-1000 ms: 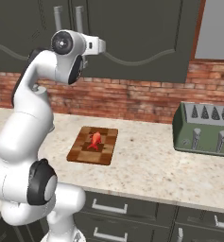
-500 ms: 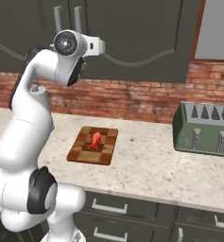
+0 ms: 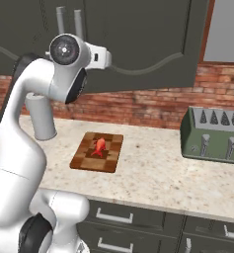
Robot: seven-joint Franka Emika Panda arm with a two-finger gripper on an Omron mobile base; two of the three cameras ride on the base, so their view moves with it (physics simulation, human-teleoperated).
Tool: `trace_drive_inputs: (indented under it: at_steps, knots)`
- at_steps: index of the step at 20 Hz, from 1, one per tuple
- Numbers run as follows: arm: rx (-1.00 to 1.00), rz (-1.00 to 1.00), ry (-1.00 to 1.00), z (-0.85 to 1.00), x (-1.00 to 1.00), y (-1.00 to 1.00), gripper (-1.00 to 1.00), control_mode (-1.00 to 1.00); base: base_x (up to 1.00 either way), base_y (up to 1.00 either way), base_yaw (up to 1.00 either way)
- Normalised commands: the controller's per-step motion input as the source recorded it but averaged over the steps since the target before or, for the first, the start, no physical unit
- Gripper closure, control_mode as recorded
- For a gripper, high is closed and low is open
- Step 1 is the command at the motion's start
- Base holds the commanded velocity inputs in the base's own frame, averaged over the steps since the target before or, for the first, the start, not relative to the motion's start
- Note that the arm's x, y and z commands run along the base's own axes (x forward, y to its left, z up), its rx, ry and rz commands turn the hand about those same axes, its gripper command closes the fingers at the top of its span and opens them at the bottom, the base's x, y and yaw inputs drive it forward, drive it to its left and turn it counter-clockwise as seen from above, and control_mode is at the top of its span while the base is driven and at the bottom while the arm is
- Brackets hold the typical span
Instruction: Open the cabinet, retrieve the rolling pin, and place it next to the meat on the cutting board to prepare for tenderizing.
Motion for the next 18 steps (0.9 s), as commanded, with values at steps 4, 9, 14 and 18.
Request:
trace_drive_inputs:
  at_steps: [4, 9, 14, 18]
  knots:
    - [0.04, 0.00, -0.01, -0.13, -1.00, -0.42, 1.00, -1.00, 0.00, 0.00, 0.00]
    - [0.05, 0.00, -0.01, -0.15, -0.89, -0.40, 1.00, -1.00, 0.00, 0.00, 0.00]
    - [0.01, 0.00, 0.04, -0.12, -0.12, -0.04, -1.00, -1.00, 0.00, 0.00, 0.00]
    - [0.00, 0.00, -0.04, -0.06, -0.52, 0.08, -1.00, -1.00, 0.00, 0.00, 0.00]
